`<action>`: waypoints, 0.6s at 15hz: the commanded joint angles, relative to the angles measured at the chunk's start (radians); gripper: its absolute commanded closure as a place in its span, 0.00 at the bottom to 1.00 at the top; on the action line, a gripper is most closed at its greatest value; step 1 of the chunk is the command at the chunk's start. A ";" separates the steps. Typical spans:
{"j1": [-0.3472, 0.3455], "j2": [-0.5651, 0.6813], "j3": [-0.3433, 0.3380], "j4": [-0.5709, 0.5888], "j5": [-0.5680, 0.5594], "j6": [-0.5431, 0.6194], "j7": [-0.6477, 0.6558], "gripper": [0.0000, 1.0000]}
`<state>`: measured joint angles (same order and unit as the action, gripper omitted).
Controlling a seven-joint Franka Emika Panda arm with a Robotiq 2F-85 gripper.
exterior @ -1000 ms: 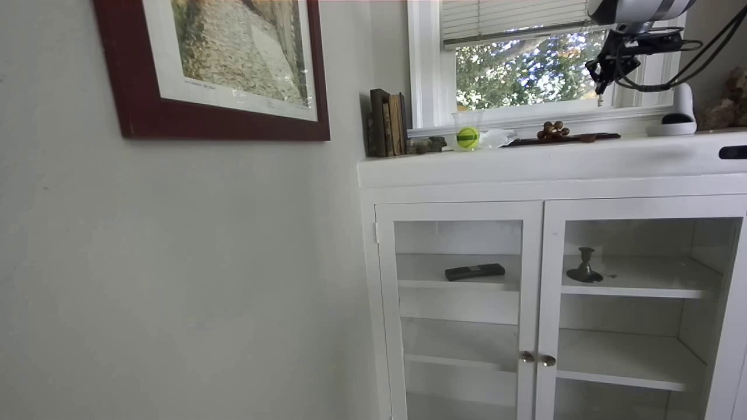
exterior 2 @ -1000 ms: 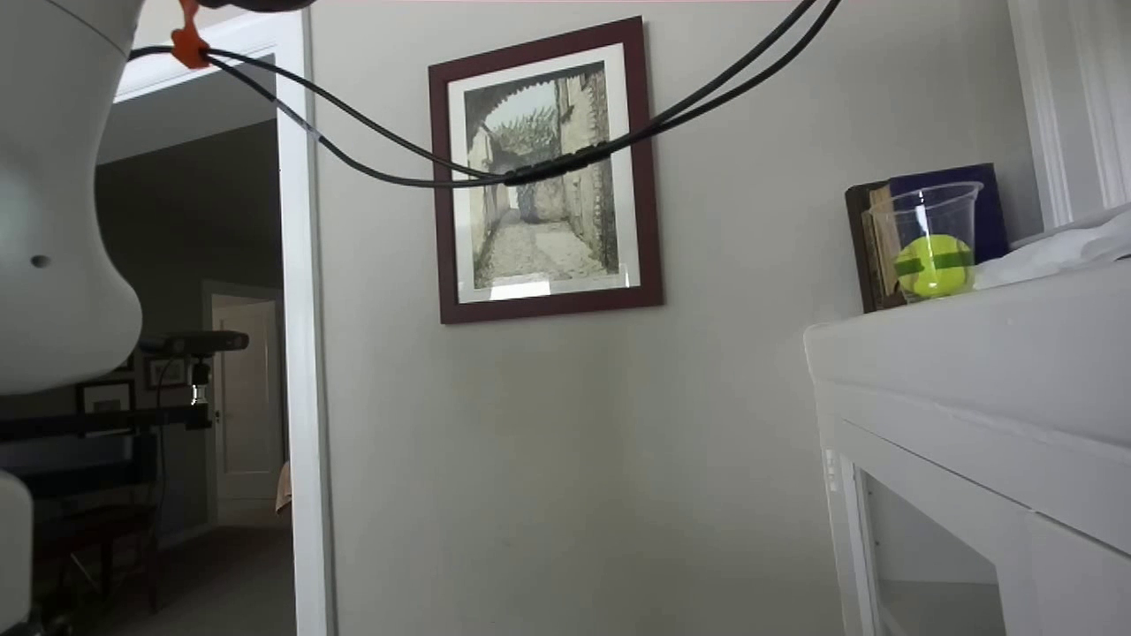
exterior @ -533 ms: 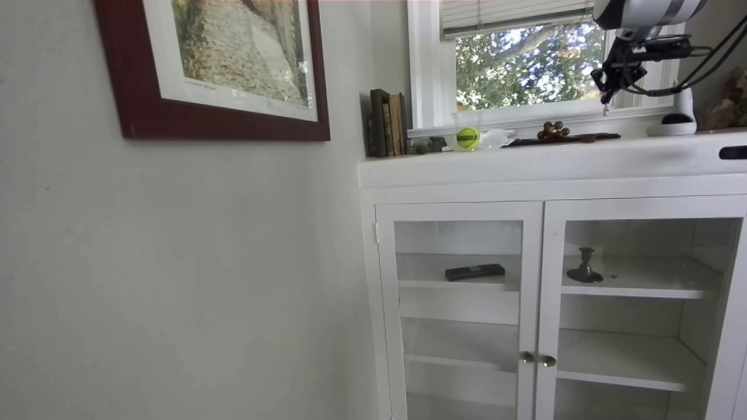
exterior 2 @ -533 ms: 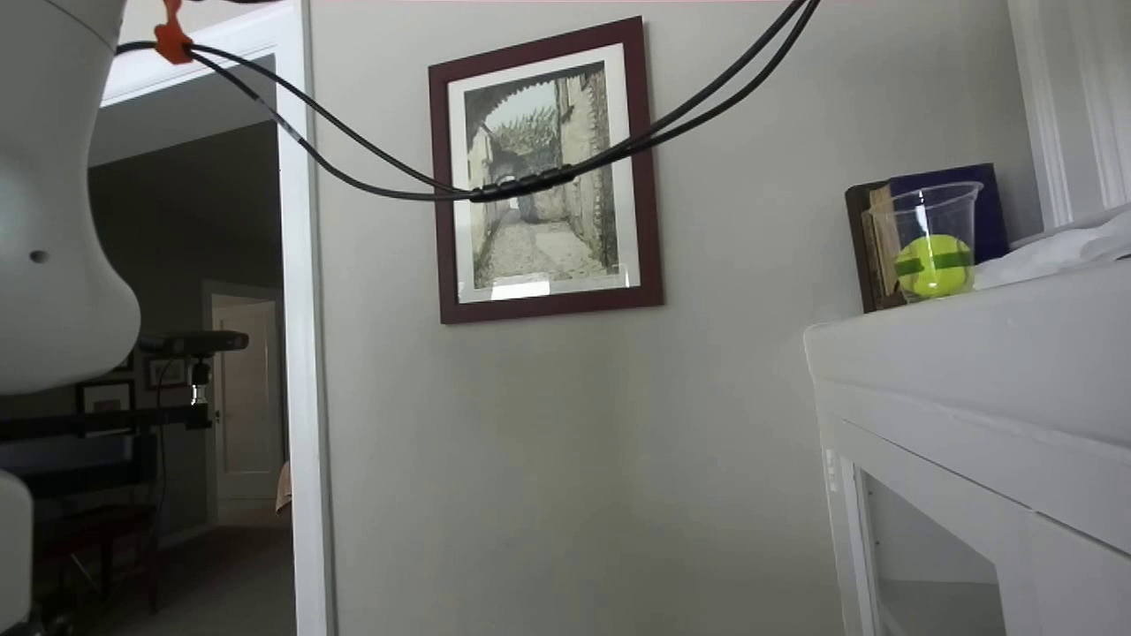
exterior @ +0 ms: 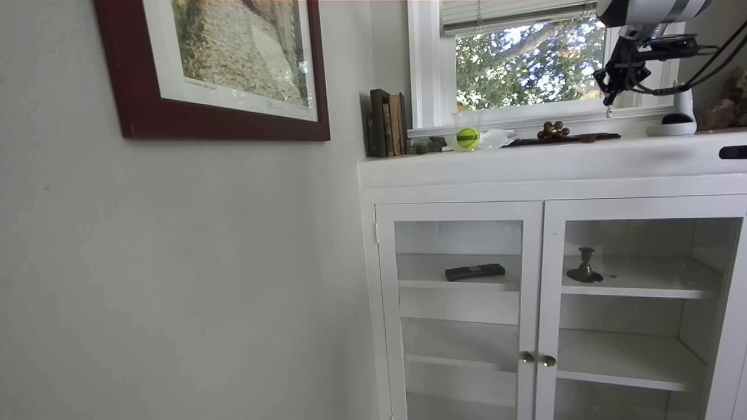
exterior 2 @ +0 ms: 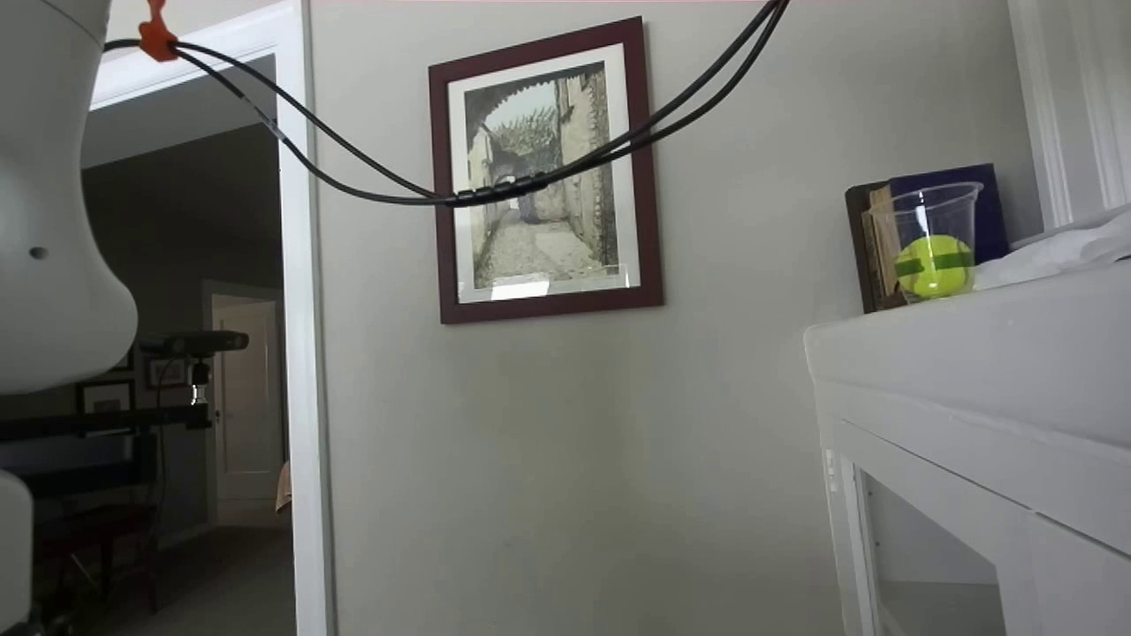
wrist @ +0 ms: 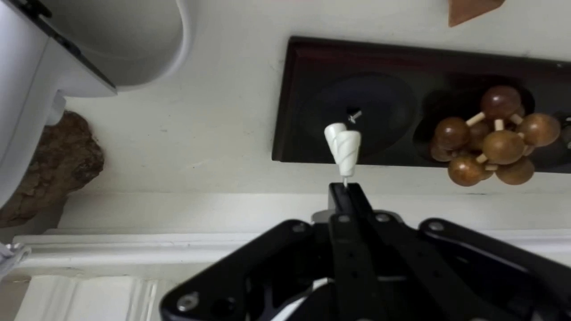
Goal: Open the curtain
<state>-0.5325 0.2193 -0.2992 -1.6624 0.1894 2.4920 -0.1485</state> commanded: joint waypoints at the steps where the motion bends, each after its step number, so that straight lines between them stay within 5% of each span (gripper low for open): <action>1: 0.023 -0.061 -0.023 -0.111 -0.017 -0.007 -0.034 1.00; 9: 0.043 -0.130 -0.048 -0.212 -0.028 -0.010 -0.063 1.00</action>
<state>-0.5110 0.1488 -0.3281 -1.7805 0.1894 2.4920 -0.1975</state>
